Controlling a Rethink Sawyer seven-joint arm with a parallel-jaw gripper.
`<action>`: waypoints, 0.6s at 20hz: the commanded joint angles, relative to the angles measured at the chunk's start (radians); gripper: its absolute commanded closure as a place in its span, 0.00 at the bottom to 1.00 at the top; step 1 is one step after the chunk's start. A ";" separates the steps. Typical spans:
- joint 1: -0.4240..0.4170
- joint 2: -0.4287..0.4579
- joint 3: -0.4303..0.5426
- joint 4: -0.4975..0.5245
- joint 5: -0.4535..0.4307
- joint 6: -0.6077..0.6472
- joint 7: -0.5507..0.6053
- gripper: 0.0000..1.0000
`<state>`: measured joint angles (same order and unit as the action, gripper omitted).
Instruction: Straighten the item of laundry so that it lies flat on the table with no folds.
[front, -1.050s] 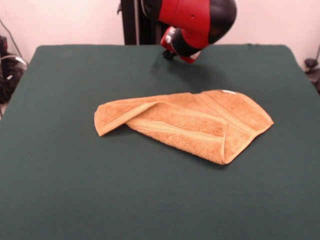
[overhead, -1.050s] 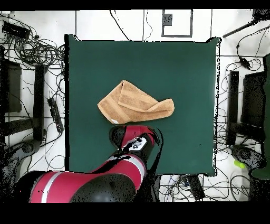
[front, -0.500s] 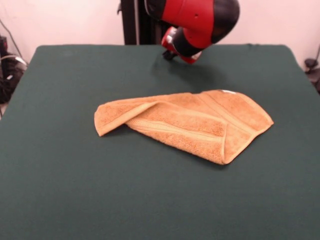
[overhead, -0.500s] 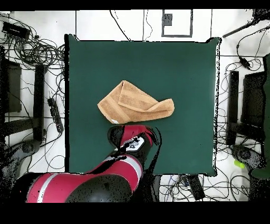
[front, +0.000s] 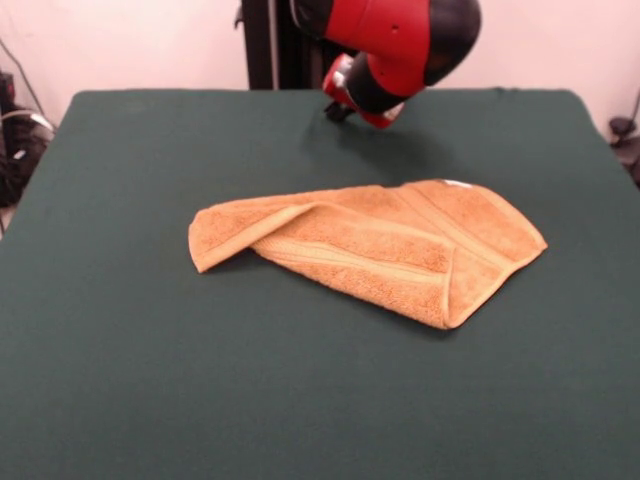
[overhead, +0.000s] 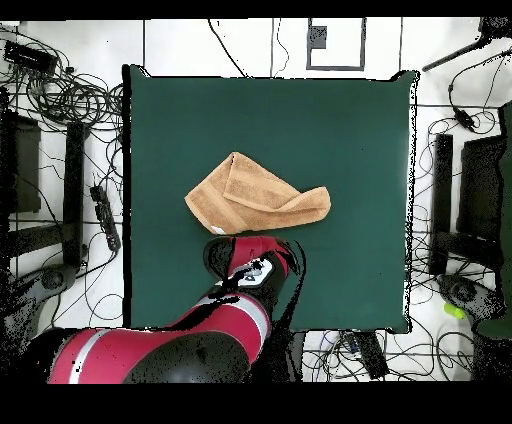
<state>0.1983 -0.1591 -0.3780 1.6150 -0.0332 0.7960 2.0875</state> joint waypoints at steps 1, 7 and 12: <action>0.007 0.011 0.099 -0.288 0.047 -0.381 0.180 1.00; -0.020 -0.004 0.129 -0.303 0.044 -0.283 0.123 1.00; -0.043 -0.001 0.150 -0.333 0.050 -0.187 0.081 1.00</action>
<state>0.1875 -0.1624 -0.3754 1.5911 -0.0374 0.8132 2.0875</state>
